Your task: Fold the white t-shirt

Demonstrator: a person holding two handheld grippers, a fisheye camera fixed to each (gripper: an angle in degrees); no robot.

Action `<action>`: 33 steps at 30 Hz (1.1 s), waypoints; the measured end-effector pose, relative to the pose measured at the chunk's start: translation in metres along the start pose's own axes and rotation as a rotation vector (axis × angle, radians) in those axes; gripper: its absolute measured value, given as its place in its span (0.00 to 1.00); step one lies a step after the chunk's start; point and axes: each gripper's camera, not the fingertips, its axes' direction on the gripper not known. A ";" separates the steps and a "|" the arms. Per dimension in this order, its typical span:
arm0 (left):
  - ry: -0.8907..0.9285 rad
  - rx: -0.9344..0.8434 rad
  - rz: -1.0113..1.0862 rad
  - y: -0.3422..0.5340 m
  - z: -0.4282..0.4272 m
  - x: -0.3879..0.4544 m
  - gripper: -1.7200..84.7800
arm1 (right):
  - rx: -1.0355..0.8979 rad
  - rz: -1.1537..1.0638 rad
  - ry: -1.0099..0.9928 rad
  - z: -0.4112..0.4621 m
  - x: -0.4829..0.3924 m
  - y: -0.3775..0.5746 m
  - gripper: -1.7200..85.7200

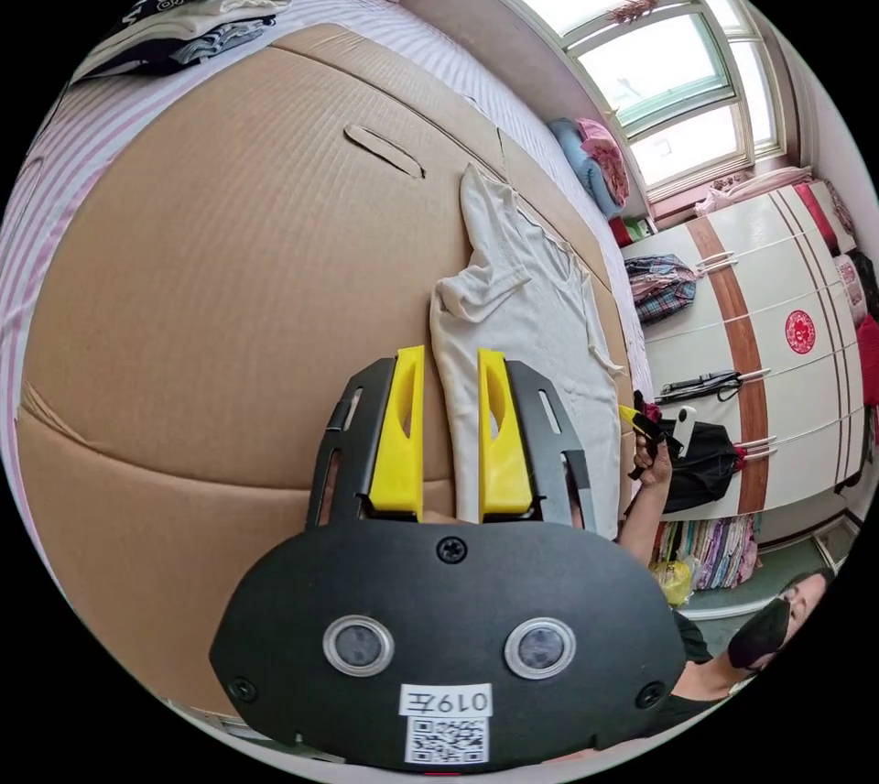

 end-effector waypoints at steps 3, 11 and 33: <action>0.017 0.004 0.012 0.013 0.001 -0.006 0.10 | 0.006 0.023 -0.035 -0.013 -0.002 0.001 0.10; 0.107 0.002 -0.005 0.019 0.015 -0.016 0.09 | 0.000 0.008 -0.066 -0.030 -0.024 -0.007 0.10; 0.122 0.006 -0.030 0.031 0.016 -0.030 0.03 | 0.014 -0.014 -0.024 -0.045 -0.051 -0.005 0.01</action>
